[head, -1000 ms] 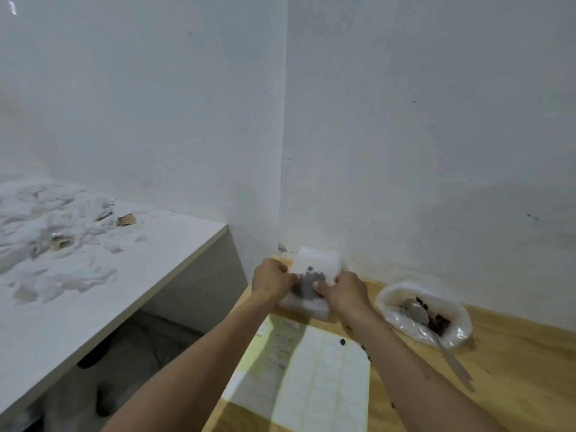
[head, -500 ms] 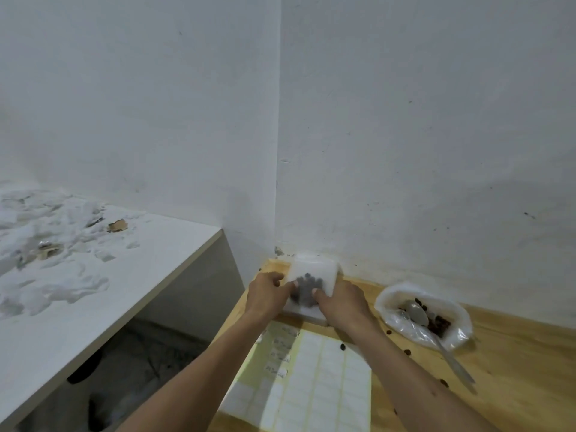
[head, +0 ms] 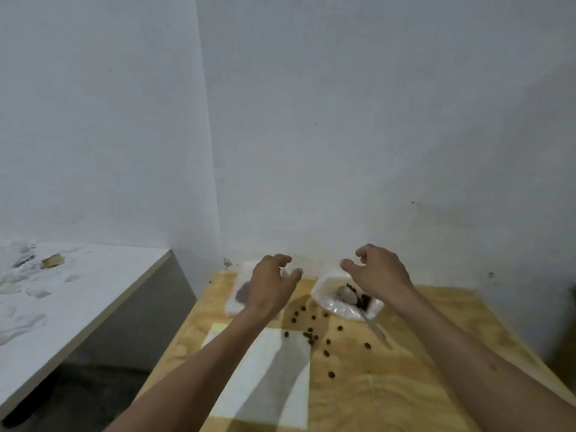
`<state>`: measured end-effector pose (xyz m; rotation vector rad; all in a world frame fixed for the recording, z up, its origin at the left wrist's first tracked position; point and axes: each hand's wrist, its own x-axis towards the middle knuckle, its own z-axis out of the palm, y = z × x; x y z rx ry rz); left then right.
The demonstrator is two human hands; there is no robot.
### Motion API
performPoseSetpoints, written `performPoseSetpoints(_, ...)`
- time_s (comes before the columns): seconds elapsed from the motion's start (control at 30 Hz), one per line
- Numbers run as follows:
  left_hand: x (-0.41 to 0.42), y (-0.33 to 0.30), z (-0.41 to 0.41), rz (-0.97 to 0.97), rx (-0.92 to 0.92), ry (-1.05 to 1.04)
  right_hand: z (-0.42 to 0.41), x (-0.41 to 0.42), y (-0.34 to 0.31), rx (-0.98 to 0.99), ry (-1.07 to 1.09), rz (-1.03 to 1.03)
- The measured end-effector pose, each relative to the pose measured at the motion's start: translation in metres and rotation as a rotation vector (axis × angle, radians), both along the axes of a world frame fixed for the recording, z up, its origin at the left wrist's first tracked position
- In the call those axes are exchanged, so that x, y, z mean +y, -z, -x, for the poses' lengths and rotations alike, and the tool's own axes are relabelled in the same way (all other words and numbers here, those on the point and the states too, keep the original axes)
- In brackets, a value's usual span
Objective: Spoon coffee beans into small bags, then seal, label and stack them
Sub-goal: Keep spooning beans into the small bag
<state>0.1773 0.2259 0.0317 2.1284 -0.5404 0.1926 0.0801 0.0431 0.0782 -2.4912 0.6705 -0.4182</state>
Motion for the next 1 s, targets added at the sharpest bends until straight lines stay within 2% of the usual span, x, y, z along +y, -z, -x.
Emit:
performPoseSetpoints(0.37,-0.137,0.018,0.118,-0.123,0.048,0.459,0.165,-0.105,0.025,0.204,0.258,-0.040)
performPoseSetpoints(0.5,-0.172,0.039,0.159,-0.293,0.104,0.600,0.211,-0.121,0.038,0.330,0.320,-0.053)
performPoseSetpoints(0.67,-0.206,0.060,0.181,-0.491,0.101,0.639,0.236,-0.128,0.058,0.473,0.338,-0.089)
performPoseSetpoints(0.8,-0.219,0.064,0.183,-0.491,0.128,0.617,0.237,-0.131,0.068,0.398,0.388,-0.170)
performPoseSetpoints(0.93,-0.221,0.064,0.177,-0.374,0.331,0.605,0.233,-0.145,0.083,0.210,0.444,-0.347)
performPoseSetpoints(1.0,-0.218,0.066,0.172,-0.251,0.432,0.576,0.228,-0.151,0.090,0.066,0.446,-0.458)
